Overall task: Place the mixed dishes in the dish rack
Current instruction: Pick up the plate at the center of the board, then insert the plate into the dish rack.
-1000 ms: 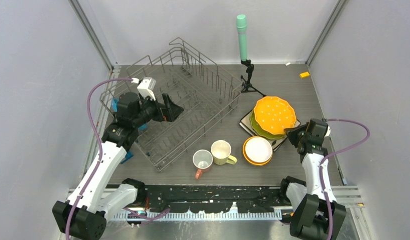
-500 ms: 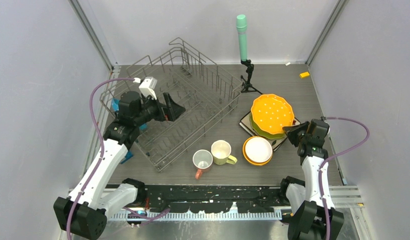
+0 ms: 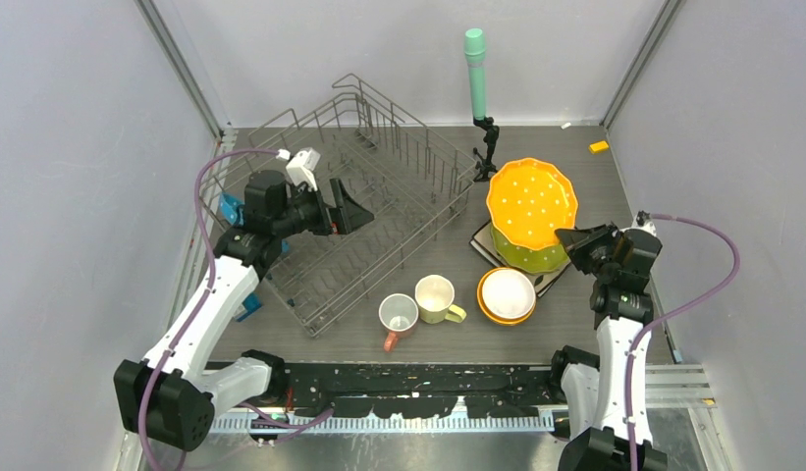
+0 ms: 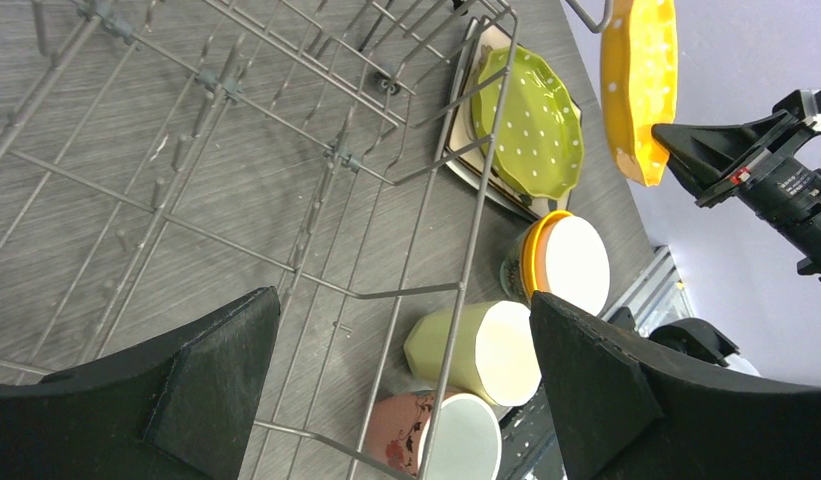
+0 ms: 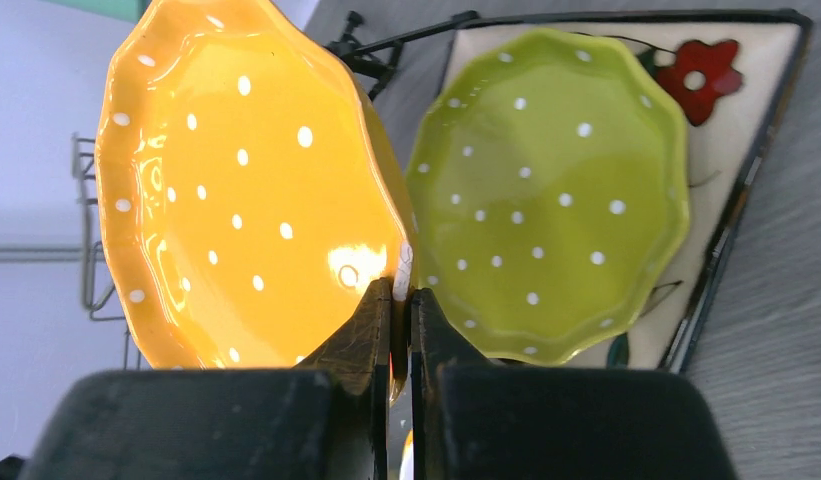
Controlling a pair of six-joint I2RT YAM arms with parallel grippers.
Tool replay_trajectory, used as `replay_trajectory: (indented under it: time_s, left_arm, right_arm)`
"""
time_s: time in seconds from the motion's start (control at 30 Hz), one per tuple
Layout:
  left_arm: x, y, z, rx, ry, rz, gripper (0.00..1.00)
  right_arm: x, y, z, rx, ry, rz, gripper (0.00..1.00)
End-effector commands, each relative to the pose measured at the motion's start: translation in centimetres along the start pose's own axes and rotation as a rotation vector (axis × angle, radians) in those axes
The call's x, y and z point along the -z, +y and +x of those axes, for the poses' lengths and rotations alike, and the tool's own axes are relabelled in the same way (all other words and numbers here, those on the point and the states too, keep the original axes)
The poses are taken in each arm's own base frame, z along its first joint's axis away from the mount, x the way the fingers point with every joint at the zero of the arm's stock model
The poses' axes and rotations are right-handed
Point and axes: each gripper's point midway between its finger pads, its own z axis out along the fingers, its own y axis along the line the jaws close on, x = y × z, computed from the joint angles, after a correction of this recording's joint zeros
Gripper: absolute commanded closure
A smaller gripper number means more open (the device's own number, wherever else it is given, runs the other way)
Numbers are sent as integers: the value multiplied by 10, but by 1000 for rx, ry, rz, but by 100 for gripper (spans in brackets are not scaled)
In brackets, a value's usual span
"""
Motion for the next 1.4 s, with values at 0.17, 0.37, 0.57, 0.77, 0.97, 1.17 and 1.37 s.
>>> replay_trajectory:
  time_s: [0.17,0.37,0.57,0.77,0.97,1.17,1.37]
  left_arm:
    - [0,-32,-24,-16,-43,107,2]
    - [-9,-43,-25,23,-18,123,1]
    - [-22,-83,-29,3,-3,193,1]
    - [-29,-137,-46,16,-51,365,2]
    - [-45,-171,-47,40,-42,475,2]
    - [-70,-178,-34,108,11,504,2]
    - [-80,-176,-25,127,40,484,12]
  right_arm:
    - [45,106,-37,113,-81,-363,100]
    - [61,133,-30,181,-2,-452,100]
    - [68,145,-24,255,61,-469,100]
    - [73,153,-16,289,100,-495,100]
    - [72,161,-1,316,146,-513,100]
    - [68,167,13,330,184,-530,100]
    - [68,170,20,340,200,-546,100]
